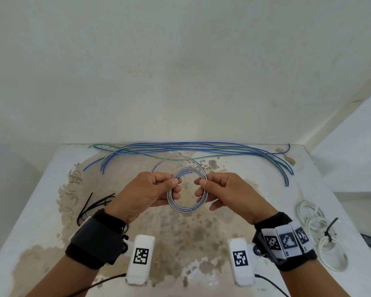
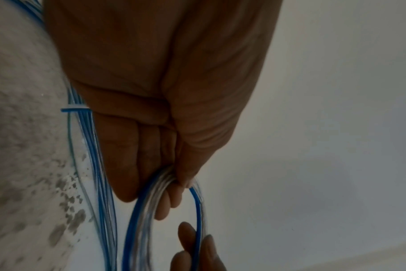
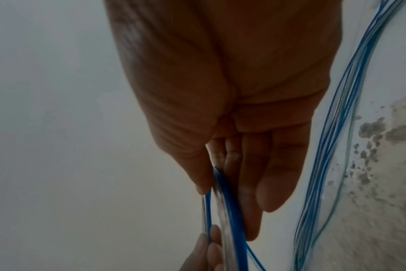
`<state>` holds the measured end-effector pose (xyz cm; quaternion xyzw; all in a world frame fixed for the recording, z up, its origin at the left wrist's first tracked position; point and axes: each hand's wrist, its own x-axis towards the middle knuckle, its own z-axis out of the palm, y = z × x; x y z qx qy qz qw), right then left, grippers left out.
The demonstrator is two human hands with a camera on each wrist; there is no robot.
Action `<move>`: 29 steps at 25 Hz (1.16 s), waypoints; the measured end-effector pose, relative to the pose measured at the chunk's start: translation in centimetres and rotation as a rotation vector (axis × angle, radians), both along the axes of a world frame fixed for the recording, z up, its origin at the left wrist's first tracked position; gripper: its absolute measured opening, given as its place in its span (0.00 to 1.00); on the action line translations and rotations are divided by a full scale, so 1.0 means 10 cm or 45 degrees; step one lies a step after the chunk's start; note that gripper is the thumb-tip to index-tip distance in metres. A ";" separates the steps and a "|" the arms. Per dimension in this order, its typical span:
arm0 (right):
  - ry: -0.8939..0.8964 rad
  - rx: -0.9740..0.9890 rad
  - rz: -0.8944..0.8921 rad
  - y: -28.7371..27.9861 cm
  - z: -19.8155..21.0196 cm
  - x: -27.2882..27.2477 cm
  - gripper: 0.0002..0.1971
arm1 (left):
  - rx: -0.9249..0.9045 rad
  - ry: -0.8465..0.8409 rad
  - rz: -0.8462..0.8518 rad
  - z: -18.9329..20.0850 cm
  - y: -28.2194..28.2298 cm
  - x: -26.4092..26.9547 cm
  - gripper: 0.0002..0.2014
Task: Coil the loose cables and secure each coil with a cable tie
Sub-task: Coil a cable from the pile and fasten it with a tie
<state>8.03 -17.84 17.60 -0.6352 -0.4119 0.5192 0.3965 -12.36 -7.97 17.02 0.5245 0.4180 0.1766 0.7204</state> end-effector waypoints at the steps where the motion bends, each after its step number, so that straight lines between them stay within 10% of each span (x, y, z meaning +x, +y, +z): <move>1: -0.034 0.019 0.004 -0.01 -0.01 0.00 0.09 | -0.002 0.002 -0.007 0.00 -0.01 0.00 0.09; 16: -0.332 0.069 0.208 -0.09 -0.09 -0.12 0.17 | 0.037 0.133 -0.277 0.05 -0.16 0.02 0.09; 23: -0.355 0.052 0.281 -0.10 -0.01 -0.05 0.17 | 0.929 0.481 -0.217 0.38 0.23 -0.06 0.13; 26: -0.350 0.064 0.220 -0.08 0.04 -0.06 0.17 | 0.812 0.415 -0.567 0.30 0.15 0.01 0.14; 29: -0.384 0.087 0.130 -0.04 0.02 -0.05 0.17 | 0.549 0.265 -0.409 0.19 0.05 0.05 0.09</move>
